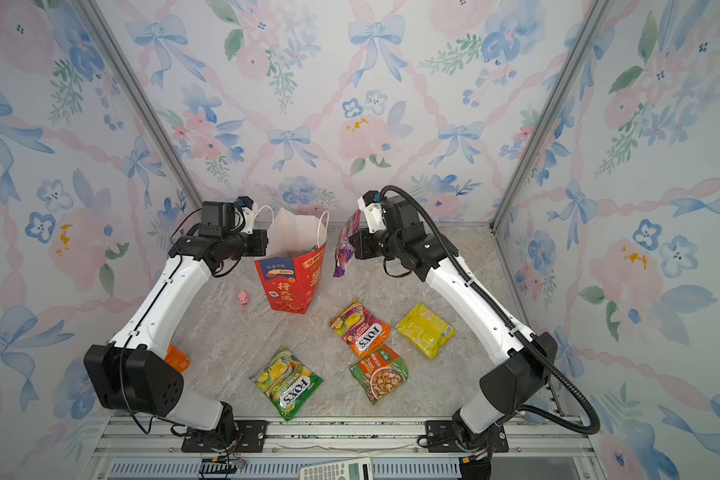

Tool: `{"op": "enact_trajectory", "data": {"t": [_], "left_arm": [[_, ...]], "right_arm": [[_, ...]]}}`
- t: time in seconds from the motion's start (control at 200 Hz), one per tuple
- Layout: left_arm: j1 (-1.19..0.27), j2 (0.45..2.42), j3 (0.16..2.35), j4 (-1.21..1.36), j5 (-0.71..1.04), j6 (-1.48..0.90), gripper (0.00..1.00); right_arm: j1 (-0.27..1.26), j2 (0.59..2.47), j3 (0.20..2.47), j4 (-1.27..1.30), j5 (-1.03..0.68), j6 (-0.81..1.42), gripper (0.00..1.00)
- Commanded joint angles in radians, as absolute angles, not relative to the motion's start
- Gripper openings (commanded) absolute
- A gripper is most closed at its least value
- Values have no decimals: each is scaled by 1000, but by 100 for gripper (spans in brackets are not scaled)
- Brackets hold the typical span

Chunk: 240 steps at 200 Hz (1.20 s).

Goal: Place the snacks into the paper bag
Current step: 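Carry the Berries packet with the right gripper over the bag opening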

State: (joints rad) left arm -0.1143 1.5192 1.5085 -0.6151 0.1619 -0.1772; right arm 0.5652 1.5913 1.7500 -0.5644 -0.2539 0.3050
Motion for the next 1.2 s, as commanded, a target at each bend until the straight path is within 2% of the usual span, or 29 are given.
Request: {"op": "enact_trajectory", "data": {"t": [0.0,0.39,0.71,1.195], "left_arm": [[-109,1513,1498,-612,170,-164,0],[-109,1513,1496,-612,168,-163,0],[-107,1513,1496,-612,169,-162,0],[-107,1510,1496,-612,167,-162,0]], "right_arm": [[560,1588,1872,-565,-227,258,0],[567,1748,2245,-589,-230,225,0],[658,1918,2566,-666,-258,186,0],[707,2067,2595,-712,-331,207,0]]}}
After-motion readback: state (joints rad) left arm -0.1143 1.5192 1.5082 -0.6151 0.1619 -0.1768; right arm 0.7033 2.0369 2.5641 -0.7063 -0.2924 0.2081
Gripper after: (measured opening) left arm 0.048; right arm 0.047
